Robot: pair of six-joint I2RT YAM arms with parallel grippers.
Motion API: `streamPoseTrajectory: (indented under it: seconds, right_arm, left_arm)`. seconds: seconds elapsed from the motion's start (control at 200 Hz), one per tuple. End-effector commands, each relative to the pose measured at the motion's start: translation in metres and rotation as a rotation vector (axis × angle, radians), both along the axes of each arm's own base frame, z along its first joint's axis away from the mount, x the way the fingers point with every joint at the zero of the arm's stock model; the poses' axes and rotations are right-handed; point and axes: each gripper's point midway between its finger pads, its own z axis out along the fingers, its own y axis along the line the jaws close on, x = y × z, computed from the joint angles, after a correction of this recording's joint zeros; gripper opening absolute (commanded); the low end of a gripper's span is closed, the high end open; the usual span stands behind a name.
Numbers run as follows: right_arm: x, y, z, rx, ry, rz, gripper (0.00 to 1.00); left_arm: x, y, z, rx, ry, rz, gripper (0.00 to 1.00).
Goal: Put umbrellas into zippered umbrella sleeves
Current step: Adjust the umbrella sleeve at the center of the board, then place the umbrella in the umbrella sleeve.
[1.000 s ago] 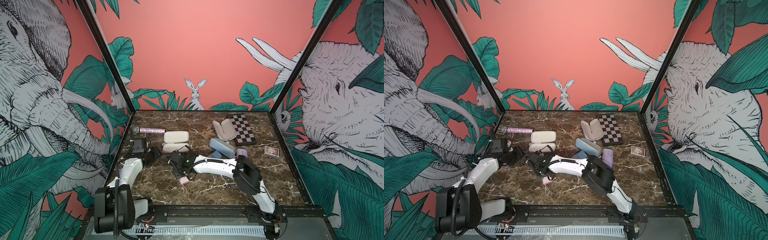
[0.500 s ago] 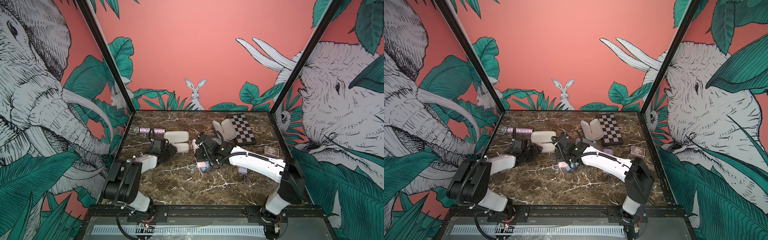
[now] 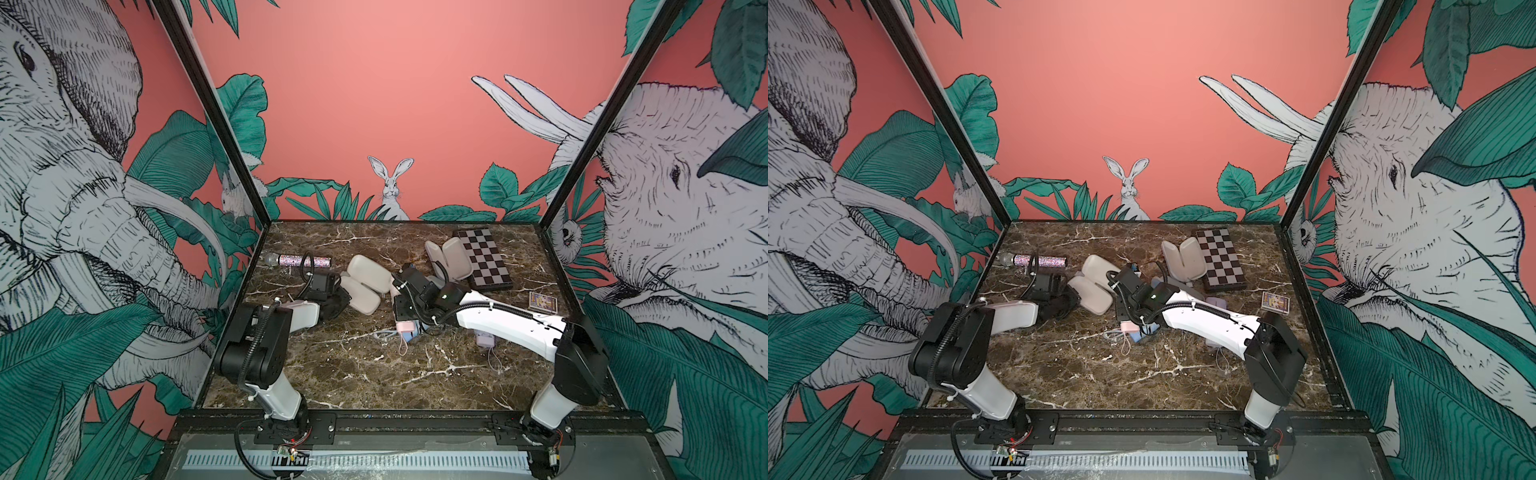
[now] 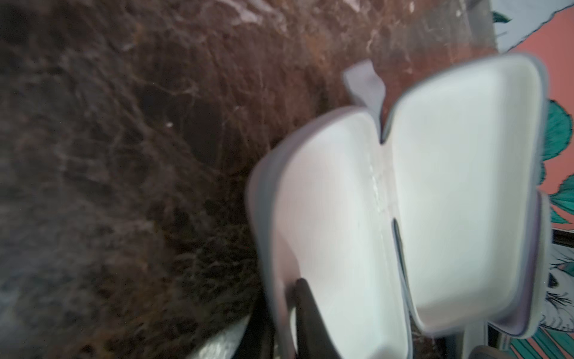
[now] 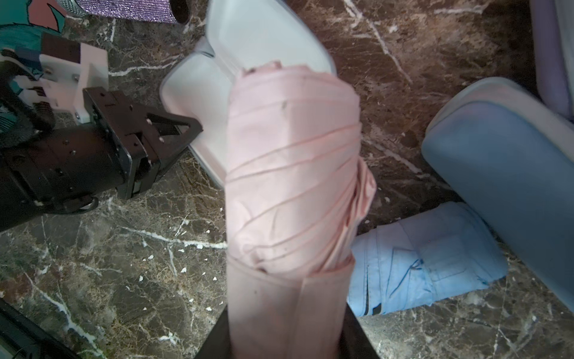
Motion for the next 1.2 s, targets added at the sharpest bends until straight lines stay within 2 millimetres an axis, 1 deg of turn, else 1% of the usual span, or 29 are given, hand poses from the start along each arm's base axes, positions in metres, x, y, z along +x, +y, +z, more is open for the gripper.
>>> streamPoseTrajectory:
  seconds: [0.0, 0.045, 0.095, 0.14, 0.195, 0.245, 0.285, 0.345, 0.37, 0.4, 0.415, 0.42, 0.47, 0.48, 0.49, 0.515, 0.64, 0.665, 0.71, 0.8, 0.915, 0.985, 1.08, 1.195]
  right_arm:
    - [0.014, 0.001, 0.02, -0.007, -0.109, 0.027, 0.14]
    - [0.014, -0.001, 0.024, -0.023, -0.135, 0.049, 0.14]
    - [0.013, -0.003, 0.025, -0.031, -0.15, 0.065, 0.14]
    - [0.011, 0.0, 0.027, -0.028, -0.157, 0.089, 0.14]
    - [0.008, 0.01, 0.029, -0.018, -0.166, 0.109, 0.13]
    - [0.006, 0.027, 0.032, -0.004, -0.173, 0.138, 0.12]
    - [0.009, 0.037, 0.036, -0.011, -0.19, 0.138, 0.1]
    - [0.019, 0.049, 0.041, -0.032, -0.24, 0.107, 0.05]
    - [0.025, 0.053, 0.041, -0.033, -0.271, 0.09, 0.0]
    - [0.034, 0.055, 0.046, -0.04, -0.333, 0.052, 0.0]
    - [0.037, 0.058, 0.044, -0.041, -0.354, 0.044, 0.0]
    - [0.04, 0.058, 0.047, -0.039, -0.372, 0.032, 0.0]
    - [0.051, 0.066, 0.043, -0.037, -0.432, 0.003, 0.0]
    - [0.054, 0.066, 0.046, -0.035, -0.448, -0.009, 0.0]
    - [0.056, 0.068, 0.043, -0.04, -0.453, -0.009, 0.0]
    - [0.061, 0.071, 0.046, -0.04, -0.491, -0.026, 0.0]
    - [0.078, 0.095, 0.05, -0.042, -0.662, -0.07, 0.0]
    - [0.08, 0.097, 0.047, -0.057, -0.682, -0.081, 0.0]
    - [0.083, 0.095, 0.042, -0.088, -0.709, -0.122, 0.0]
    - [0.084, 0.094, 0.026, -0.113, -0.753, -0.15, 0.0]
    - [0.083, 0.096, 0.003, -0.139, -0.751, -0.13, 0.0]
    - [0.074, 0.09, -0.006, -0.137, -0.695, -0.122, 0.0]
    - [0.055, 0.083, -0.015, -0.119, -0.613, -0.096, 0.0]
    - [0.037, 0.079, -0.028, -0.114, -0.528, -0.079, 0.0]
  left_arm:
    - [-0.022, 0.003, 0.01, 0.074, 0.083, -0.145, 0.02]
    - [-0.03, 0.0, 0.016, 0.079, 0.117, -0.223, 0.01]
    - [-0.046, -0.001, 0.022, 0.092, 0.164, -0.293, 0.0]
    - [-0.059, 0.0, 0.028, 0.102, 0.189, -0.33, 0.0]
    - [-0.073, 0.004, 0.033, 0.119, 0.206, -0.346, 0.0]
    - [-0.084, 0.007, 0.035, 0.126, 0.215, -0.352, 0.0]
    - [-0.091, 0.009, 0.037, 0.135, 0.22, -0.353, 0.0]
    - [-0.1, 0.012, 0.038, 0.139, 0.223, -0.351, 0.0]
    - [-0.103, 0.012, 0.04, 0.138, 0.222, -0.35, 0.0]
    - [-0.106, 0.013, 0.041, 0.137, 0.221, -0.347, 0.0]
    - [-0.107, 0.013, 0.042, 0.135, 0.219, -0.347, 0.0]
    - [-0.108, 0.013, 0.043, 0.135, 0.218, -0.346, 0.0]
    - [-0.11, 0.013, 0.045, 0.135, 0.207, -0.347, 0.0]
    - [-0.111, 0.014, 0.046, 0.134, 0.208, -0.347, 0.0]
    - [-0.112, 0.014, 0.046, 0.135, 0.208, -0.345, 0.0]
    - [-0.112, 0.014, 0.047, 0.138, 0.203, -0.345, 0.0]
    - [-0.115, 0.013, 0.044, 0.124, 0.218, -0.345, 0.0]
    - [-0.115, 0.013, 0.043, 0.121, 0.224, -0.343, 0.0]
    - [-0.115, 0.013, 0.042, 0.122, 0.23, -0.335, 0.0]
    - [-0.114, 0.015, 0.041, 0.127, 0.232, -0.327, 0.0]
    - [-0.115, 0.019, 0.039, 0.142, 0.238, -0.317, 0.0]
    - [-0.113, 0.025, 0.039, 0.133, 0.239, -0.285, 0.0]
    - [-0.11, 0.032, 0.042, 0.13, 0.223, -0.24, 0.0]
    - [-0.107, 0.032, 0.045, 0.116, 0.205, -0.214, 0.0]
